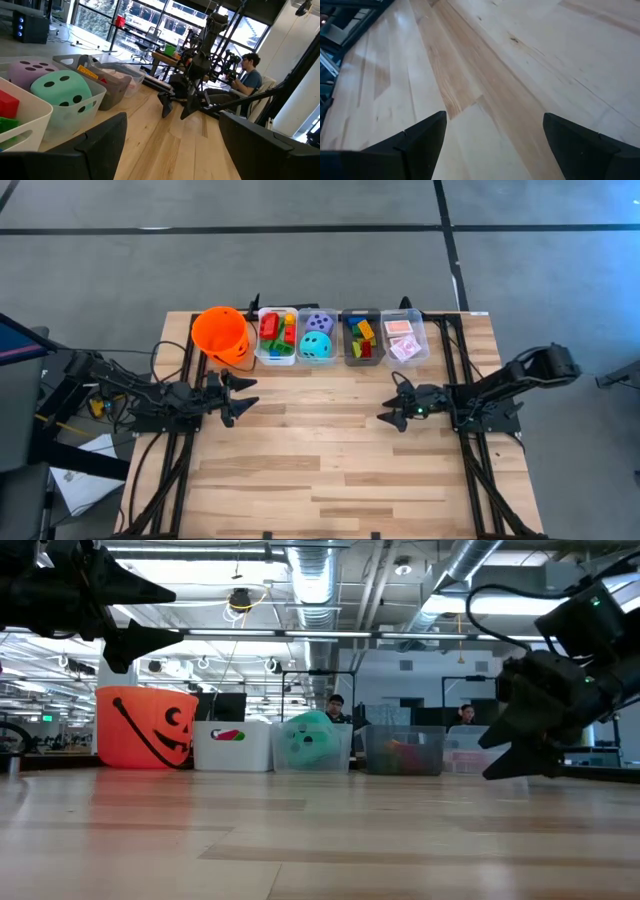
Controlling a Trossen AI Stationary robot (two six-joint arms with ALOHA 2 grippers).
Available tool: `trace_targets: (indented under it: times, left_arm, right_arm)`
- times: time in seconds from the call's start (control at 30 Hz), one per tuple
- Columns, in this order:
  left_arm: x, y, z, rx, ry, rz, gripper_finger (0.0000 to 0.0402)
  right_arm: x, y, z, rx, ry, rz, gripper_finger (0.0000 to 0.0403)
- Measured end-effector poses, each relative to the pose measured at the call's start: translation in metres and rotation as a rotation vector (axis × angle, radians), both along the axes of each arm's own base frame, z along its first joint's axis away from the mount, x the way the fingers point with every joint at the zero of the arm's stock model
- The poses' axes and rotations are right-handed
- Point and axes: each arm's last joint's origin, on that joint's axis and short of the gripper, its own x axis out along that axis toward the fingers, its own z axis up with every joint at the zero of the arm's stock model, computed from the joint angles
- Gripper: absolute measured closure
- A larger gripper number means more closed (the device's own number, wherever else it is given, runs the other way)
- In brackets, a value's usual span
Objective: Pick & Place Toys
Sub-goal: Return to Home Position
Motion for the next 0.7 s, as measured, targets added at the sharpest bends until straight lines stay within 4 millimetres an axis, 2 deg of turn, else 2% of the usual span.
trace_targets:
  times: [0.7]
  left_arm:
    - [0.0, 0.0, 0.0, 0.0, 0.0, 0.0, 0.0092]
  right_arm:
    - [-0.0002, -0.0001, -0.0025, -0.001, 0.018, -0.001, 0.0076]
